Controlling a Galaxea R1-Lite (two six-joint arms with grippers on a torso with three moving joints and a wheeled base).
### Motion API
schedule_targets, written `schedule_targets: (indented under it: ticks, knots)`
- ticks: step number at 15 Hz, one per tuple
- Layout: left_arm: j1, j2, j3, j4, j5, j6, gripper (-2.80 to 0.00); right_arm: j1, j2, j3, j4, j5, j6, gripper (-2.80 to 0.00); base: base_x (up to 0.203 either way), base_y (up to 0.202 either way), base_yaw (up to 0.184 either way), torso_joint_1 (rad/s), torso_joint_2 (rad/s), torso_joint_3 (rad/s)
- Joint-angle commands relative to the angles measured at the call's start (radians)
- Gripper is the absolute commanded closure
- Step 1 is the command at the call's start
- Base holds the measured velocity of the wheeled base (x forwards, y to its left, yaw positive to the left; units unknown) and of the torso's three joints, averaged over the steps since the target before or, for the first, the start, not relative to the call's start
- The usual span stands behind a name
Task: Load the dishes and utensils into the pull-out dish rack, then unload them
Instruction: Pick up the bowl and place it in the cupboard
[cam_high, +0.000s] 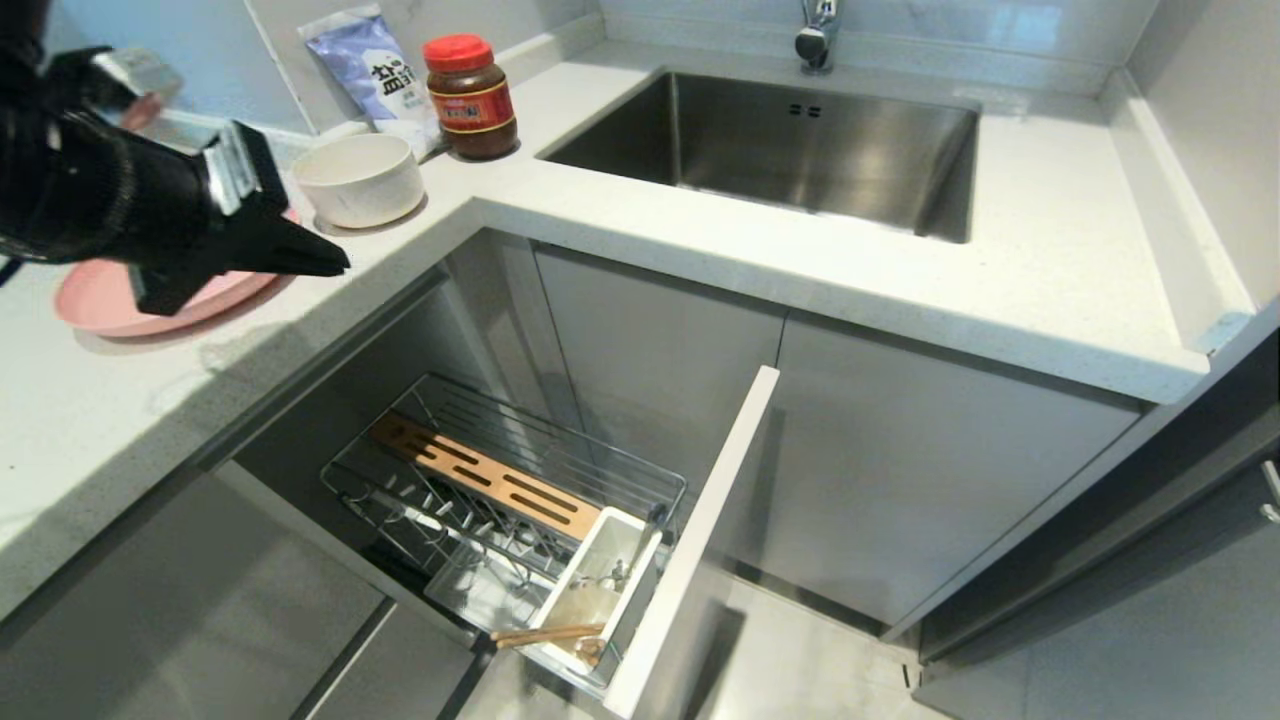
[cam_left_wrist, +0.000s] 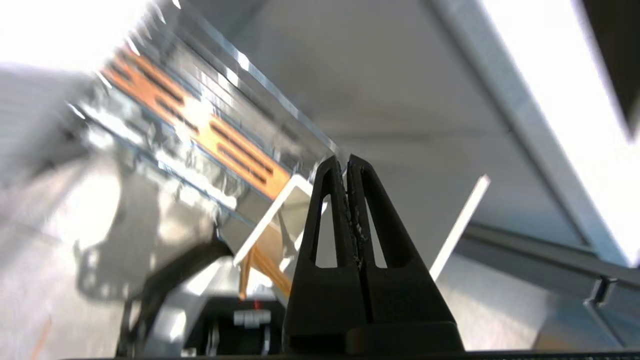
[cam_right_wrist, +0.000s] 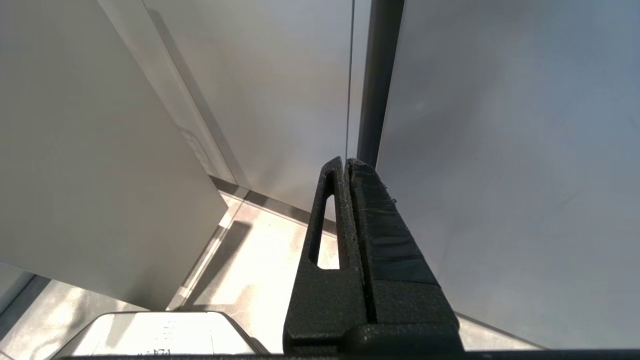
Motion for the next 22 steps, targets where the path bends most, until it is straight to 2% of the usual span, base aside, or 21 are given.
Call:
schedule_targets:
  ticks: [1, 3, 5, 7, 8, 9, 14, 22]
  knots:
    - [0.069, -0.111, 0.000, -0.026, -0.035, 0.037, 0.00, 0.000, -0.004, 0.001, 0.000, 0.000, 0.000, 0.00, 0.000, 0.000, 0.000, 0.000, 0.00, 0.000]
    - [0.108, -0.140, -0.001, -0.059, -0.071, 0.148, 0.00, 0.000, -0.002, 0.001, 0.000, 0.000, 0.000, 0.00, 0.000, 0.000, 0.000, 0.000, 0.00, 0.000]
    - [0.147, -0.135, -0.030, -0.062, -0.076, 0.263, 0.00, 0.000, -0.002, 0.002, 0.000, 0.000, 0.000, 0.00, 0.000, 0.000, 0.000, 0.000, 0.00, 0.000]
    - [0.160, -0.092, -0.091, -0.062, -0.072, 0.334, 0.00, 0.000, -0.002, 0.002, 0.000, 0.000, 0.000, 0.00, 0.000, 0.000, 0.000, 0.000, 0.00, 0.000]
    - [0.171, -0.067, -0.103, -0.064, -0.066, 0.408, 0.00, 0.001, -0.003, 0.001, 0.000, 0.000, 0.000, 0.00, 0.000, 0.000, 0.000, 0.000, 0.00, 0.000]
    - [0.176, -0.041, -0.107, -0.079, -0.057, 0.462, -2.80, 0.000, -0.002, 0.002, 0.000, 0.000, 0.000, 0.00, 0.000, 0.000, 0.000, 0.000, 0.00, 0.000]
    - [0.180, 0.060, -0.110, -0.236, -0.050, 0.589, -2.80, 0.000, -0.002, 0.002, 0.000, 0.000, 0.000, 0.00, 0.000, 0.000, 0.000, 0.000, 0.00, 0.000]
    - [0.206, 0.217, -0.110, -0.442, -0.069, 0.643, -2.80, 0.000, -0.002, 0.001, 0.000, 0.000, 0.000, 0.00, 0.000, 0.000, 0.000, 0.000, 0.00, 0.000]
